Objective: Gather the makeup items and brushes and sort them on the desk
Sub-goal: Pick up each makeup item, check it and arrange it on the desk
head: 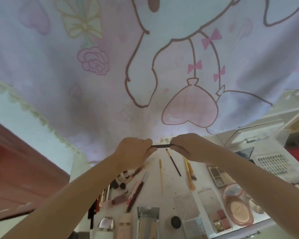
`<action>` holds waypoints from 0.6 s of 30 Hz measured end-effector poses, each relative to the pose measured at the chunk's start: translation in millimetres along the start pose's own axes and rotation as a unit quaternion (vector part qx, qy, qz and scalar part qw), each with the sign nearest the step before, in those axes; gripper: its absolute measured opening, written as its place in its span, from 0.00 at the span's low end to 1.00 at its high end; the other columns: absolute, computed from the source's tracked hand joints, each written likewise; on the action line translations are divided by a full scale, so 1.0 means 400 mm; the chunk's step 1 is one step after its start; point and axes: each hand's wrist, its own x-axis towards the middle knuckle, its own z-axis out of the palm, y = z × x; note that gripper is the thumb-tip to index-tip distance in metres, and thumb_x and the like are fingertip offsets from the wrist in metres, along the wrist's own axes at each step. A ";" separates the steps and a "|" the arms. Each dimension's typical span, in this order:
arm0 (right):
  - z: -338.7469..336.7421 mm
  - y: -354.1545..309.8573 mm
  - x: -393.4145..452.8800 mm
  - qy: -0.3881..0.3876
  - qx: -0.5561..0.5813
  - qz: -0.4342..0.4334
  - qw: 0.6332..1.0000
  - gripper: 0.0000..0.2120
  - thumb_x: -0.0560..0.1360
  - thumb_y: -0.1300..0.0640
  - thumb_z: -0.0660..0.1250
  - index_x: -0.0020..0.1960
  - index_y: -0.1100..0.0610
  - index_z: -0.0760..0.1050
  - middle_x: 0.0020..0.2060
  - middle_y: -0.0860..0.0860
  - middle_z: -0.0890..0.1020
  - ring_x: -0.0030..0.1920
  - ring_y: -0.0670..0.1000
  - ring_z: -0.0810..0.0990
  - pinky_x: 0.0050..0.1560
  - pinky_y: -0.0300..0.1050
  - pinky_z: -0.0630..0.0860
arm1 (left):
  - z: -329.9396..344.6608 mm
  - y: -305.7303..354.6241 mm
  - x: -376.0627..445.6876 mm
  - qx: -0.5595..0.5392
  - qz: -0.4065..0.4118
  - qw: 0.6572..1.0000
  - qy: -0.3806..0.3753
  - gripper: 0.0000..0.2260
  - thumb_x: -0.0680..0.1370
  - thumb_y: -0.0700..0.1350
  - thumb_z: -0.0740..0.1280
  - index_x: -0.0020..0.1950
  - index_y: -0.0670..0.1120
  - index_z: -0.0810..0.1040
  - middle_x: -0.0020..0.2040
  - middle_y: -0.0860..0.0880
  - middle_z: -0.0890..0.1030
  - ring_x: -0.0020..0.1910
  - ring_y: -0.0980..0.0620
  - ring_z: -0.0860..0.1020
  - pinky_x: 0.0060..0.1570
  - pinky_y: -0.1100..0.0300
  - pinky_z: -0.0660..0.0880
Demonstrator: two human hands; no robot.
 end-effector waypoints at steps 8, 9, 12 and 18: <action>-0.014 -0.092 0.046 -0.027 0.003 -0.057 0.998 0.12 0.80 0.55 0.52 0.51 0.59 0.72 0.30 0.40 0.62 0.30 0.38 0.62 0.35 0.30 0.64 | -0.037 -0.052 -0.101 -0.079 -0.066 0.986 -0.133 0.12 0.81 0.53 0.47 0.46 0.49 0.64 0.30 0.56 0.62 0.26 0.60 0.60 0.27 0.68 0.56; -0.009 -0.097 0.054 -0.029 0.003 -0.064 0.998 0.12 0.80 0.55 0.52 0.51 0.59 0.72 0.30 0.40 0.62 0.30 0.37 0.62 0.35 0.30 0.64 | -0.041 -0.057 -0.113 -0.079 -0.073 0.985 -0.138 0.12 0.81 0.53 0.47 0.47 0.48 0.66 0.30 0.56 0.62 0.26 0.59 0.60 0.27 0.68 0.56; 0.011 -0.129 0.088 -0.033 0.004 -0.101 0.994 0.13 0.81 0.55 0.51 0.51 0.59 0.72 0.31 0.39 0.63 0.31 0.37 0.63 0.37 0.30 0.65 | -0.052 -0.061 -0.145 -0.091 -0.079 0.982 -0.147 0.13 0.82 0.53 0.48 0.44 0.47 0.63 0.30 0.55 0.62 0.27 0.56 0.63 0.31 0.62 0.62; -0.019 -0.028 0.105 0.076 -0.049 -0.035 0.995 0.14 0.79 0.47 0.52 0.41 0.52 0.70 0.32 0.43 0.73 0.38 0.49 0.74 0.41 0.33 0.69 | -0.016 -0.251 -0.352 -0.068 -0.288 0.940 -0.170 0.19 0.81 0.53 0.46 0.58 0.45 0.72 0.31 0.54 0.66 0.35 0.52 0.72 0.46 0.59 0.75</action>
